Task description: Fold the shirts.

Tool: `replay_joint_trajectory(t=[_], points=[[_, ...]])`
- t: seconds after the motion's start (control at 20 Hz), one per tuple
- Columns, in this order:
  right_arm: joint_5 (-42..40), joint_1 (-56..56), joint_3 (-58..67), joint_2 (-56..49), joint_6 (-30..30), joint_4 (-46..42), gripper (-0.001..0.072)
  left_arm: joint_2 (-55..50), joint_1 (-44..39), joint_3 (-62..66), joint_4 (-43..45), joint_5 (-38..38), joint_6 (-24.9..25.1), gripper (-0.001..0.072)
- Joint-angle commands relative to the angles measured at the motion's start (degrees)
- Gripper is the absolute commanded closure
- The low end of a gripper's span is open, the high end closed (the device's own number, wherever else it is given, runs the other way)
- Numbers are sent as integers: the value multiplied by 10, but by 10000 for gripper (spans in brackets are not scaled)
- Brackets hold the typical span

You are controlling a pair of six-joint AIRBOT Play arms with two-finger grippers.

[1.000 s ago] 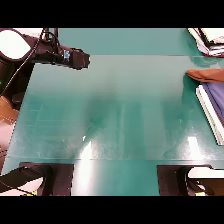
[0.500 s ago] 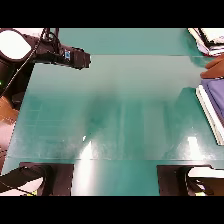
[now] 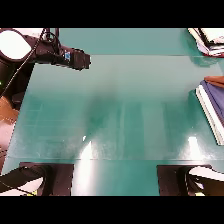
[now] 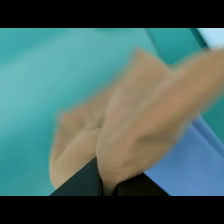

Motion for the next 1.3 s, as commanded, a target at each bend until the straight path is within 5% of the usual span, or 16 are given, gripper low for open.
replay_joint_trajectory(t=[0.0, 0.3, 0.35, 0.45, 0.9, 1.15, 1.25], points=[[32, -50, -89, 44, 0, -95, 693, 0, 0, 0, 0, -1, 0, 683], [30, -119, -196, 92, 0, -171, 573, 0, 0, 0, 0, -1, 0, 682], [29, -126, -202, 95, 0, -170, 406, 0, 0, 0, 0, -1, 0, 682], [27, -128, -202, 95, 0, -165, 228, 0, 0, 0, 0, 0, 0, 682], [-19, 87, -117, 95, 0, 92, 227, 0, 0, 0, 0, 1, 0, 682], [-48, 315, -116, 94, 0, 94, 248, 0, 0, 0, 0, 11, 0, 682], [-75, 381, -116, 94, 0, 64, 463, 0, 0, 0, 0, 17, 0, 682]])
